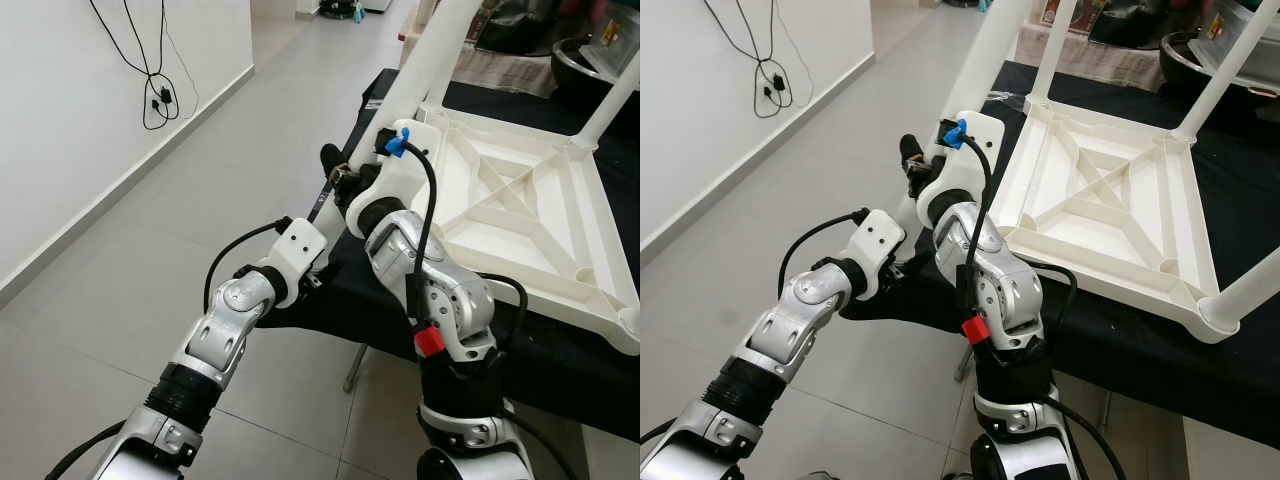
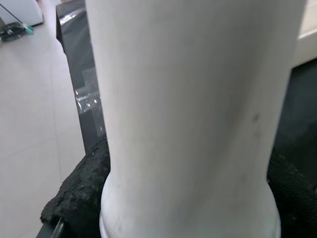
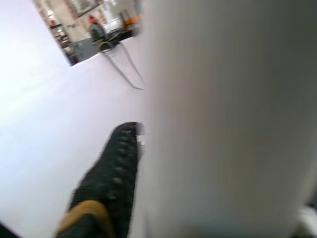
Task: Building children table
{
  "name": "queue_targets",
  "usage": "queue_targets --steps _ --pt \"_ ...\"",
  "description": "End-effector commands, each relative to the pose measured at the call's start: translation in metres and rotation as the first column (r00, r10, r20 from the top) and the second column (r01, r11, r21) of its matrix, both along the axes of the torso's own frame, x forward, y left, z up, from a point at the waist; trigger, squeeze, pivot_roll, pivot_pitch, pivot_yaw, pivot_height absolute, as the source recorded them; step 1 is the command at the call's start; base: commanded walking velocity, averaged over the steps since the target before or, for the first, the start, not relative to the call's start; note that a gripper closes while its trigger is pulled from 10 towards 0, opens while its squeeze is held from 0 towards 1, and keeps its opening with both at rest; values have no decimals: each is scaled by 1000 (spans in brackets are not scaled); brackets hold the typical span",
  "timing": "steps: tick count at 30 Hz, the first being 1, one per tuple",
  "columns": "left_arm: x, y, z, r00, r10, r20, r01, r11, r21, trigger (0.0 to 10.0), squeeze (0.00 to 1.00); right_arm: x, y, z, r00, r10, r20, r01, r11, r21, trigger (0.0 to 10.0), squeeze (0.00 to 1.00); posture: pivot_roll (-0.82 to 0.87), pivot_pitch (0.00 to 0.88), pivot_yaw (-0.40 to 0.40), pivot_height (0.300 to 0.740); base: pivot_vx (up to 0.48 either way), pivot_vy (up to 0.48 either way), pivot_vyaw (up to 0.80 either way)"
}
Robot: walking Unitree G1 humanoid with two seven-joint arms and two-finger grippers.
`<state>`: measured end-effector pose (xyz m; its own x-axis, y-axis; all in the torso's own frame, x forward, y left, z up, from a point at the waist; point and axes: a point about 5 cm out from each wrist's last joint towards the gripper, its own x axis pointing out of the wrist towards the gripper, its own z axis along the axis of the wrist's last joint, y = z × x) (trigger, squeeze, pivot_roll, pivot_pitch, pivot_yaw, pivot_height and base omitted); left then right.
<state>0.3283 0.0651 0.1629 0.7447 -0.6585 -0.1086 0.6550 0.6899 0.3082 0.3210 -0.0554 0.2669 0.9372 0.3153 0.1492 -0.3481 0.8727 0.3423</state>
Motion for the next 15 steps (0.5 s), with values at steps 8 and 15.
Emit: queue_targets --steps 8,15 --pt "-28 -3 -3 995 -104 11 104 994 18 10000 0 -4 0 8 969 208 130 -201 977 -66 10000 0 98 104 -80 740 0 0 0" --pt "-48 10 -12 989 -142 -37 142 990 4 10000 0 -1 -17 5 894 432 116 -424 901 -94 10000 0 105 107 -79 740 0 0 0"
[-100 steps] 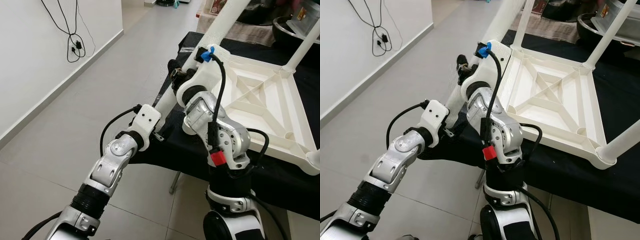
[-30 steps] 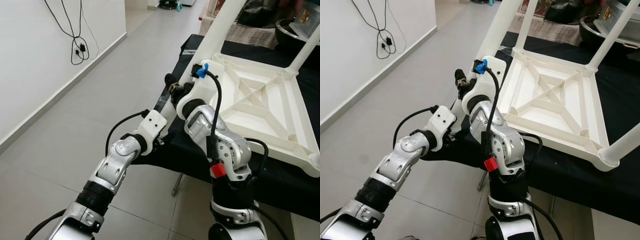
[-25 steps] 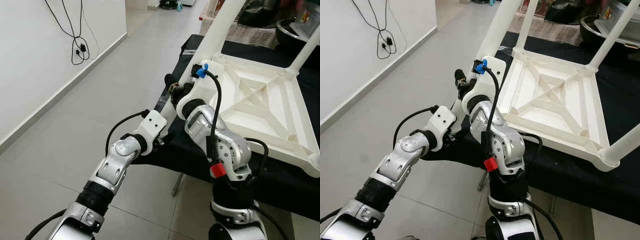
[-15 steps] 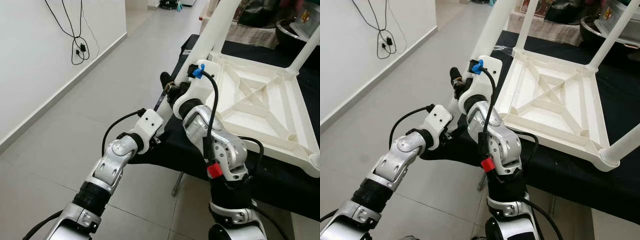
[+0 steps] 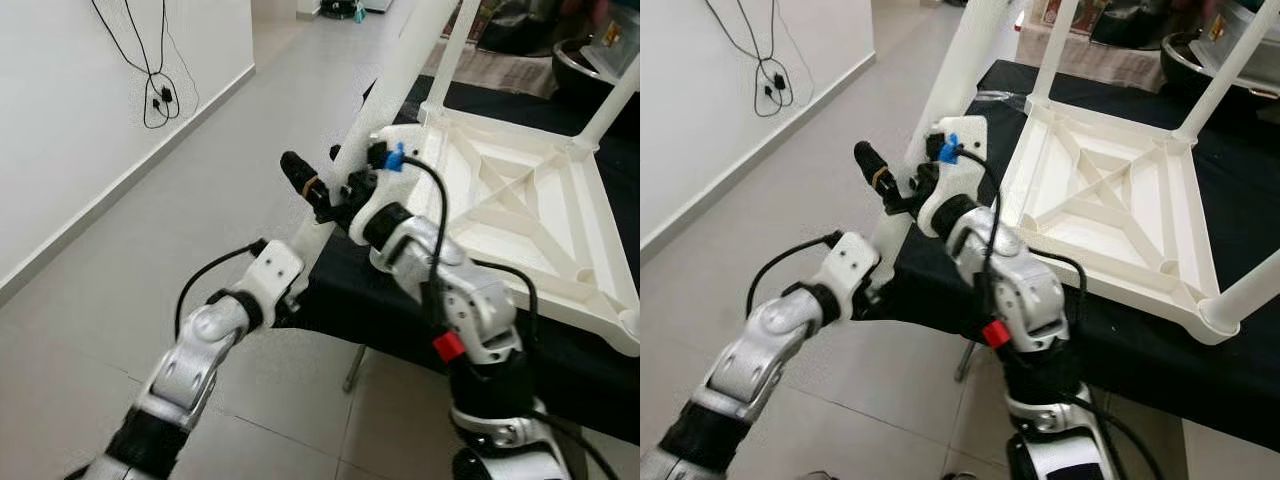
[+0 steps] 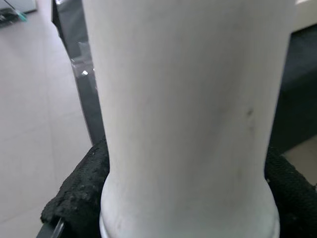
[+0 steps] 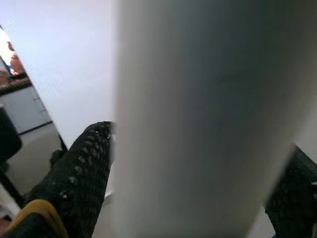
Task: Building children table
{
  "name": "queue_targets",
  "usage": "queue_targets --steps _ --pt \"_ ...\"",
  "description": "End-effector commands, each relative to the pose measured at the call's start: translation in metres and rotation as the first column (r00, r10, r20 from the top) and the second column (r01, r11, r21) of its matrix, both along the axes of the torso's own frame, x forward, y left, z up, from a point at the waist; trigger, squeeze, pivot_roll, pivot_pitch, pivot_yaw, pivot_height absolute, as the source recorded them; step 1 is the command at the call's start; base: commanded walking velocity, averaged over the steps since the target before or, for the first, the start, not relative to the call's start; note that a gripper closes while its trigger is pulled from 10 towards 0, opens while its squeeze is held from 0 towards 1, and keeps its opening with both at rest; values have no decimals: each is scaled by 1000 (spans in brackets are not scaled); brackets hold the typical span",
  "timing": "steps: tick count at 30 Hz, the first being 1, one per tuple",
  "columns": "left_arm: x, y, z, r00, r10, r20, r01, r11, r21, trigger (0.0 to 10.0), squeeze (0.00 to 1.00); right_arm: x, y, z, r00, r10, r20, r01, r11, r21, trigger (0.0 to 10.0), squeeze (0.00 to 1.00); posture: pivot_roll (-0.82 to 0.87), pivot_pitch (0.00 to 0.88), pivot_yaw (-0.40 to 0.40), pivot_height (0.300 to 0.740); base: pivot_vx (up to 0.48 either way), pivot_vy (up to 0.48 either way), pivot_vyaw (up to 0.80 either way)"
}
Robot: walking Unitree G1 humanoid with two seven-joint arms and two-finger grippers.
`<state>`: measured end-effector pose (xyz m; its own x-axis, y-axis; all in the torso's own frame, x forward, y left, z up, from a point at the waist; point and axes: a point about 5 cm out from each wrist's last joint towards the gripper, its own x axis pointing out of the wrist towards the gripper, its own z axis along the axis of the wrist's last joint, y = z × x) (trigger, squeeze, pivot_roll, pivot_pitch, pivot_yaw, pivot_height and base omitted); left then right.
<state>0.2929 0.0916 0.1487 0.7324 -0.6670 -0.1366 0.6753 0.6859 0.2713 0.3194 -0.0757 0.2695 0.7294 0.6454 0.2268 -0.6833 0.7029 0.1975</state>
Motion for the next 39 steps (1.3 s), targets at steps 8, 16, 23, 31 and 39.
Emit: queue_targets --steps 8,16,23,31,39 --pt "-53 -11 -1 952 -268 -147 249 959 -134 10000 0 -24 2 -13 855 518 -23 -518 854 -41 10000 0 109 111 -83 740 0 0 0" --pt "-90 -7 0 865 -410 -289 327 898 -295 10000 0 -38 1 -19 723 691 -4 -690 722 -42 10000 0 117 119 -78 740 0 0 0" --pt "-110 -2 -4 815 -469 -341 374 874 -309 10000 0 -48 -5 -21 600 800 -2 -800 600 8 10000 0 115 115 -79 740 0 0 0" --pt "-125 1 -3 777 -487 -399 371 866 -334 10000 0 -62 -13 -31 482 874 -60 -876 482 -14 10000 0 111 86 -71 740 0 0 0" --pt "-129 3 -3 759 -495 -422 374 863 -339 10000 0 -66 -13 -32 451 889 -72 -892 450 -33 10000 0 107 91 -73 740 0 0 0"
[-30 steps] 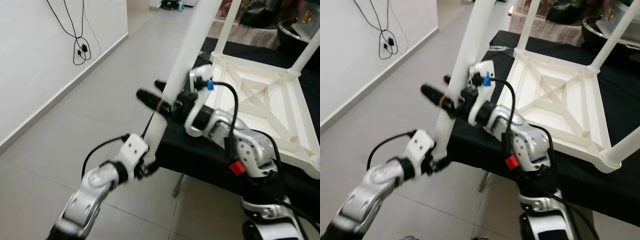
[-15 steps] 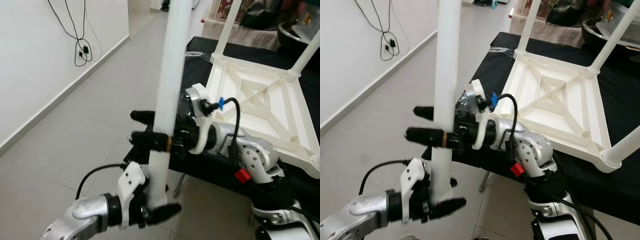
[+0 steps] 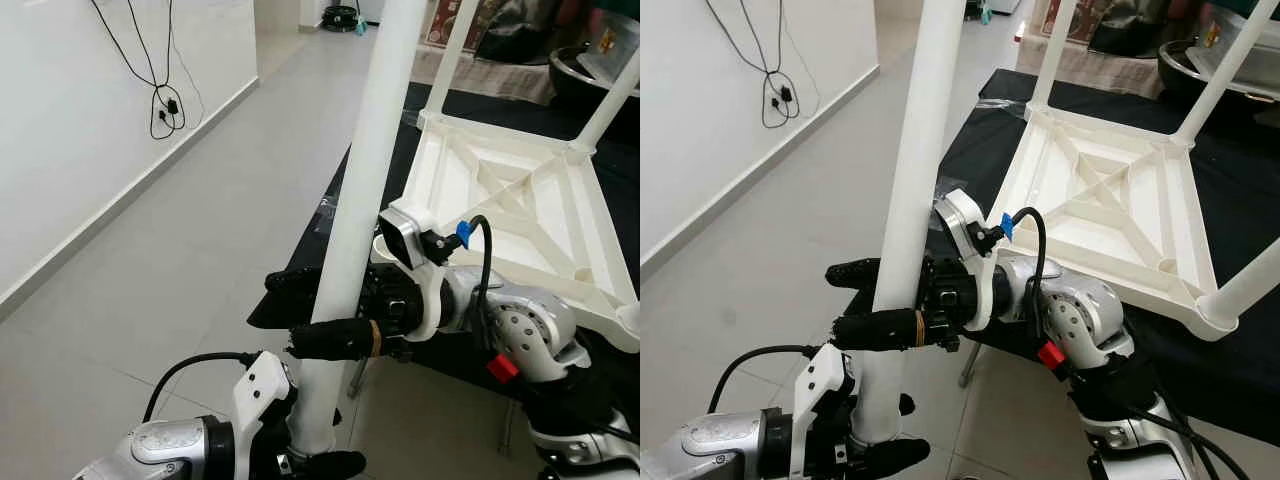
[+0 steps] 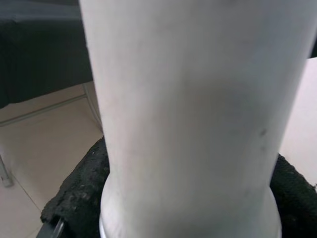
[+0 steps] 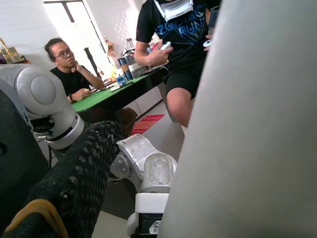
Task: Building children table
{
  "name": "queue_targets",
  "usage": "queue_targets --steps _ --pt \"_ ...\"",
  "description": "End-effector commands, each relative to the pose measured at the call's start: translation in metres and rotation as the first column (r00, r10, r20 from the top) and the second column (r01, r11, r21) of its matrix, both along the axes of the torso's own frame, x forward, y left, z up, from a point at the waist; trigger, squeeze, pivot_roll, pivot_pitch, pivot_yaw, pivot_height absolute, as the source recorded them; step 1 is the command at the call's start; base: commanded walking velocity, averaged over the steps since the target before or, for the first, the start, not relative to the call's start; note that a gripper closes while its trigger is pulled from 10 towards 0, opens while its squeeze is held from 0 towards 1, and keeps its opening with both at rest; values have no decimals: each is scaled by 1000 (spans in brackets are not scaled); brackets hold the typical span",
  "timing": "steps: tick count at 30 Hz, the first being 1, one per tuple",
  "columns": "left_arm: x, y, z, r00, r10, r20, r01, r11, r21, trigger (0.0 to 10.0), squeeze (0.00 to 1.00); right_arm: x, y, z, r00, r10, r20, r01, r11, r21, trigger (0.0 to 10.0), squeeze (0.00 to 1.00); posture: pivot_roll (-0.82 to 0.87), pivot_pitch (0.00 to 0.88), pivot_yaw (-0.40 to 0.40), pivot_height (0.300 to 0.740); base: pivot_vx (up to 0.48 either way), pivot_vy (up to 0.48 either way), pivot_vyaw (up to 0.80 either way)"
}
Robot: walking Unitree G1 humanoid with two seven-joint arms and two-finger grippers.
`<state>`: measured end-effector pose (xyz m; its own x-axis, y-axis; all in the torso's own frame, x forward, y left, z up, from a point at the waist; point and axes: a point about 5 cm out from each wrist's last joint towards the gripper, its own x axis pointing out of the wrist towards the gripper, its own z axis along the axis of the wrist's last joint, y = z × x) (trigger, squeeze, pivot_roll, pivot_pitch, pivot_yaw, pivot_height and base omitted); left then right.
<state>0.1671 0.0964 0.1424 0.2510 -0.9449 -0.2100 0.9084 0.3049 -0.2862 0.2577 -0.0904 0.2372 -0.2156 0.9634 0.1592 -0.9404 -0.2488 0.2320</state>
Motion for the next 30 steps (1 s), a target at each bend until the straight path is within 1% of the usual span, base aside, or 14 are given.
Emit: queue_targets --steps 1,4,12,16,23,24,25,26,30 --pt "-4 -3 4 1000 -23 2 23 1000 -14 10000 0 -4 3 0 999 34 7 -34 999 -4 10000 0 107 87 -69 740 0 0 0" --pt "-5 -4 4 1000 -24 -2 24 1000 -16 10000 0 -4 3 1 999 38 8 -38 999 -3 10000 0 103 100 -70 740 0 0 0" --pt "-5 -5 3 999 -32 -15 32 999 -16 10000 0 -6 6 3 998 57 -5 -57 998 7 10000 0 95 96 -65 740 0 0 0" --pt "-2 -4 4 1000 -24 -15 24 1000 -13 10000 0 -10 7 2 997 78 -15 -78 997 10 10000 0 92 100 -66 740 0 0 0" --pt "-2 -5 3 999 -25 -21 25 1000 -16 10000 0 -11 8 2 996 86 -19 -86 996 8 10000 0 91 103 -64 740 0 0 0" --pt "-2 -5 3 999 -27 -20 27 1000 -14 10000 0 -11 8 2 996 87 -19 -87 996 1 3333 0 92 101 -65 740 0 0 0" --pt "-2 -5 3 999 -27 -20 27 1000 -14 10000 0 -11 8 2 996 87 -19 -87 996 1 3333 0 92 101 -65 740 0 0 0" --pt "0 -4 3 1000 -22 -23 21 1000 -16 10000 0 -10 8 0 996 85 -26 -85 996 -5 0 0 90 103 -64 740 0 0 0" --pt "1 -4 3 1000 -17 -25 17 1000 -16 10000 0 -10 7 0 996 83 -30 -83 997 -5 0 0 90 107 -62 740 0 0 0"
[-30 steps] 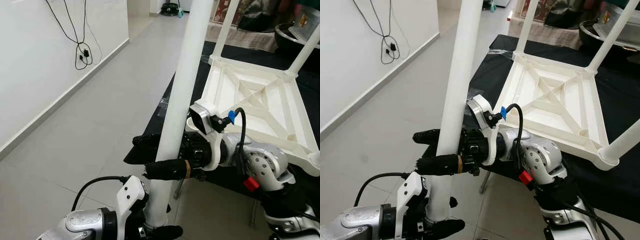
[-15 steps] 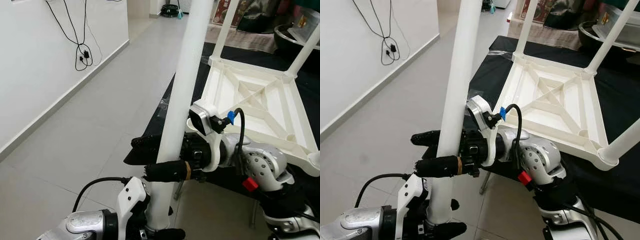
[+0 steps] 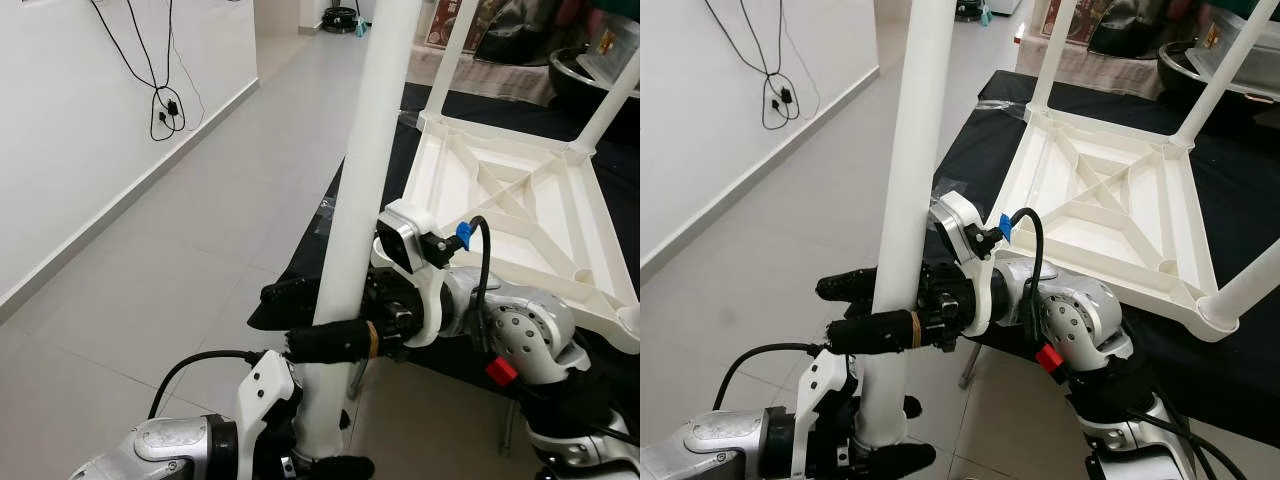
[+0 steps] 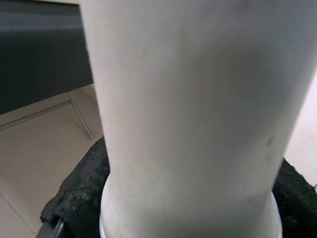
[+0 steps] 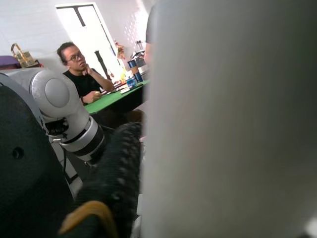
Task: Building children table
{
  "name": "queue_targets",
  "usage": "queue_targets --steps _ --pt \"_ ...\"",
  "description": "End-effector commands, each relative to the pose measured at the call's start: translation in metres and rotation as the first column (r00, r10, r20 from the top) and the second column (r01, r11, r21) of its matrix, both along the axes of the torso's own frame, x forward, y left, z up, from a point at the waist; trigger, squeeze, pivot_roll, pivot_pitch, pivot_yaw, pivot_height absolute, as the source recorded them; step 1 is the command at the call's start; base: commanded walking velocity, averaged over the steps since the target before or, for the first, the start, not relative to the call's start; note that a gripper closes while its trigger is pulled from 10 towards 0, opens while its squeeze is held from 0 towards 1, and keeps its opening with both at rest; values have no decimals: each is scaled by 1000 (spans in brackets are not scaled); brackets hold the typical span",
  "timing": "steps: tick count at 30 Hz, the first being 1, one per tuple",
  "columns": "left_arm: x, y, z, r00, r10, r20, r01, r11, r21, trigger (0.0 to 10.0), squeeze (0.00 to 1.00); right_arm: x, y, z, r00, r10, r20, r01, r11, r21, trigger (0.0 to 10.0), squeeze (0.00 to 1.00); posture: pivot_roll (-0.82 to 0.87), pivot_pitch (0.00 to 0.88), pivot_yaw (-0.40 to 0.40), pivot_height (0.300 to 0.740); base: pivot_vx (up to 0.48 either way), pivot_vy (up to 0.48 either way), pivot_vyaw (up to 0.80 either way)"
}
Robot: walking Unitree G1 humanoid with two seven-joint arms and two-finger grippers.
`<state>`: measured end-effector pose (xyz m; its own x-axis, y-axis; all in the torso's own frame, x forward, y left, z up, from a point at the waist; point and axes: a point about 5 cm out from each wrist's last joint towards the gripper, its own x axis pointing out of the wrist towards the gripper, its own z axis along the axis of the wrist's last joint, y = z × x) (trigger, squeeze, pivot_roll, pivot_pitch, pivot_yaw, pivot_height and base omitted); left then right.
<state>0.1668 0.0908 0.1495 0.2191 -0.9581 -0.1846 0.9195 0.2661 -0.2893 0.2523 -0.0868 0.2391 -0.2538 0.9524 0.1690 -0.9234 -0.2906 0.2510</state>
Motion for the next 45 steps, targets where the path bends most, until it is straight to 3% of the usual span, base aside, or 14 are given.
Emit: queue_targets --steps 1,7,16,17,18,25,28,29,33,38,41,43,44,45 --pt "0 1 -4 999 15 -30 -14 1000 10 10000 0 -4 4 -2 999 37 -8 -37 999 -9 0 0 90 106 -62 740 0 0 0" --pt "0 3 -5 999 4 -33 -3 1000 17 10000 0 -4 3 -1 999 34 1 -34 999 -8 0 0 91 106 -58 740 0 0 0" --pt "2 5 -14 997 10 -74 -3 996 91 10000 0 -3 2 0 1000 26 -4 -26 1000 0 0 0 91 105 -56 740 0 0 0" --pt "3 5 -14 998 22 -66 -15 995 94 10000 247 -3 2 0 1000 26 -3 -26 1000 1 0 0 92 101 -55 740 0 0 0" --pt "3 5 -14 998 11 -65 -6 996 89 10000 1000 -2 2 0 1000 25 -1 -25 1000 2 0 0 92 100 -55 740 0 0 0" --pt "9 8 -10 999 37 -37 -34 996 78 10000 1000 2 0 3 1000 6 12 -6 1000 5 0 0 96 100 -56 740 0 0 0" --pt "10 12 -11 999 46 -4 -45 992 116 10000 1000 10 -6 4 999 -44 28 44 999 7 0 0 97 95 -55 740 0 0 0" --pt "11 13 -12 998 59 -3 -59 991 124 10000 0 13 -10 4 997 -71 35 71 997 2 0 0 98 88 -57 740 0 0 0" --pt "10 14 -14 997 75 -16 -73 990 124 10000 0 24 -21 3 987 -152 51 153 988 -8 0 0 97 92 -61 740 0 0 0" --pt "3 23 -26 989 142 -33 -135 978 160 10000 0 50 -52 7 914 -395 89 397 918 -7 0 0 103 90 -61 740 0 0 0" --pt "1 25 -31 980 197 -32 -189 969 162 10000 0 65 -66 14 833 -541 114 543 839 14 0 0 105 88 -62 740 0 0 0" --pt "10 24 -30 952 304 39 -306 942 136 10000 0 80 -75 23 731 -674 110 672 738 55 0 0 107 83 -61 740 0 0 0" --pt "10 24 -30 952 304 39 -306 942 136 10000 0 80 -75 23 731 -674 110 672 738 55 0 0 107 83 -61 740 0 0 0" --pt "17 23 -28 923 373 89 -382 916 122 10000 0 91 -80 27 638 -763 103 760 645 72 0 0 106 83 -61 740 0 0 0"
